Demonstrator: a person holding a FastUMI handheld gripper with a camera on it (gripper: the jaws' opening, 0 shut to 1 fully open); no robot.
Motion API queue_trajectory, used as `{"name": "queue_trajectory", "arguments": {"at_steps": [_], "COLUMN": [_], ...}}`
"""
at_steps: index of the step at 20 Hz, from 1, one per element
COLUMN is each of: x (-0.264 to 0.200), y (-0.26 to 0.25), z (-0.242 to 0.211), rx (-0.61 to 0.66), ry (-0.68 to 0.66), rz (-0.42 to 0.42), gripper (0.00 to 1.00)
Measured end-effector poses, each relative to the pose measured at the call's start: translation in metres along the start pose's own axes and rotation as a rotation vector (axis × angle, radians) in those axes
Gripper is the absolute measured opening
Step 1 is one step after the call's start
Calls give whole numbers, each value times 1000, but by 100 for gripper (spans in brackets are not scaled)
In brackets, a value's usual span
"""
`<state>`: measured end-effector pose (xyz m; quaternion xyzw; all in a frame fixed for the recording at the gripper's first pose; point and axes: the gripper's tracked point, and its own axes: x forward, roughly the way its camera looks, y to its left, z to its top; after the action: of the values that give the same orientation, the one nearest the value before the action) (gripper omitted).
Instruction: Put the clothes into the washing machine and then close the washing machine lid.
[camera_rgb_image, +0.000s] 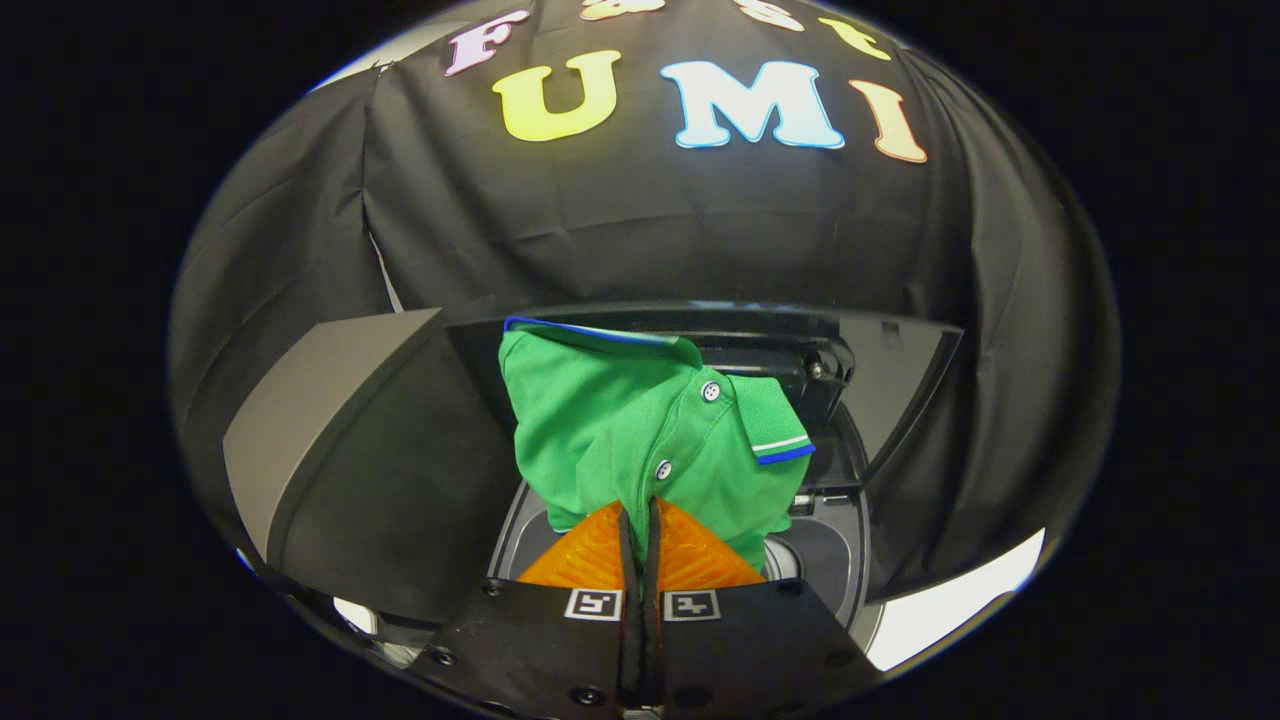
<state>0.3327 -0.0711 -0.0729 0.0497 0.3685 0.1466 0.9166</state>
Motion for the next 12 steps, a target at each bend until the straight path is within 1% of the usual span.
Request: {"name": "queue_trajectory", "arguments": {"at_steps": [5, 12], "x": [9, 26], "y": [-3, -5], "z": [-22, -48], "rx": [19, -5], "ry": [40, 86], "rz": [-3, -16], "gripper": [1, 2]}}
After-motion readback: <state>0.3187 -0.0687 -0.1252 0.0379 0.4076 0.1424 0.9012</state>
